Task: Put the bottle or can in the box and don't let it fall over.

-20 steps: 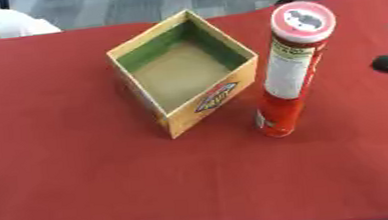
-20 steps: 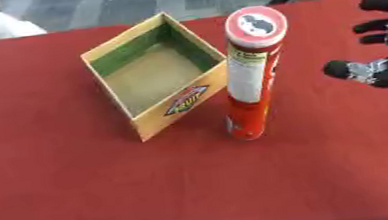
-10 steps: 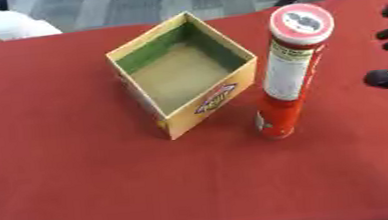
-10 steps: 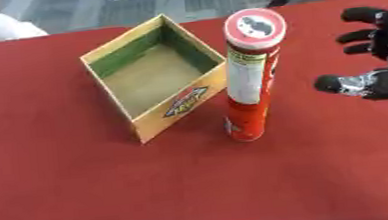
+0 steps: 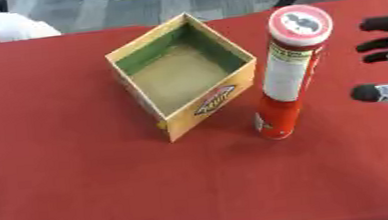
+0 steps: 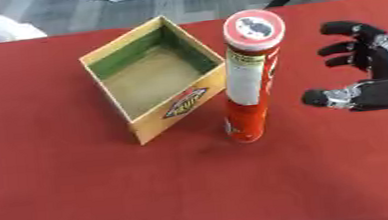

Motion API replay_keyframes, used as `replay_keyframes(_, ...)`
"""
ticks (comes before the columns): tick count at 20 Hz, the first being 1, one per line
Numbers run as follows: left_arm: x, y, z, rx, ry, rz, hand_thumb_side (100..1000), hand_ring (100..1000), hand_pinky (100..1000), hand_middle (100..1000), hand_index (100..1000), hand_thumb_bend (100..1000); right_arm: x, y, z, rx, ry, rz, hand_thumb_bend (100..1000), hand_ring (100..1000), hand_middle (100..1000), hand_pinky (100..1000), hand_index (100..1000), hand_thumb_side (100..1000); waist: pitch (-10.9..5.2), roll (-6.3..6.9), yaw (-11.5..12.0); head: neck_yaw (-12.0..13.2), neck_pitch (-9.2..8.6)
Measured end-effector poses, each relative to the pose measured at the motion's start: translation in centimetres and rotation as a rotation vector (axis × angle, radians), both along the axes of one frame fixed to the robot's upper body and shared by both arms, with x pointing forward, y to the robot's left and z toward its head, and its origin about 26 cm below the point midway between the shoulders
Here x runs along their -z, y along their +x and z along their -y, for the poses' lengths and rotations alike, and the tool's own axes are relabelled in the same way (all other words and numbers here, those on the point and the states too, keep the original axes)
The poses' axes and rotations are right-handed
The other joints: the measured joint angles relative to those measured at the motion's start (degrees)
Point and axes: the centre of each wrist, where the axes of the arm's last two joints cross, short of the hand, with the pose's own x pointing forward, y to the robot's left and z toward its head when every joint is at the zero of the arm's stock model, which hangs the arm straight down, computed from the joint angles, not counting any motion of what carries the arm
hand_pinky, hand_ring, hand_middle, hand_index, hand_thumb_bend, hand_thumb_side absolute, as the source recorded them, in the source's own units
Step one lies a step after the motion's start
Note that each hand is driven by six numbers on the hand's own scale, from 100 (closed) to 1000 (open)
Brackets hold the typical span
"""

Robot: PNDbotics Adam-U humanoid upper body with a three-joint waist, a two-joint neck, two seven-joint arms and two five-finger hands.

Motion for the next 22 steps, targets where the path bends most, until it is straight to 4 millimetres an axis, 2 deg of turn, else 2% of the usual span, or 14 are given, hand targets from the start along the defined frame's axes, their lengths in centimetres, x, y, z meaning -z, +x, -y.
replay_keyframes(10, 0.0, 0.0, 0.0, 0.005, 0.001, 0.000, 758, 832, 710, 767, 788, 461, 0.0, 0.7, -2.2, -0.083, 0.018, -0.012, 886, 799, 904, 778, 896, 277, 0.00, 0.00, 0.3, -0.4, -0.02)
replay_keyframes(22, 0.0, 0.0, 0.0, 0.008, 0.001, -0.001, 760, 832, 710, 767, 788, 458, 0.4, 1.5, -3.5, -0.113, 0.051, -0.019, 887, 800, 907, 776, 900, 277, 0.01, 0.00, 0.5, -0.6, -0.45)
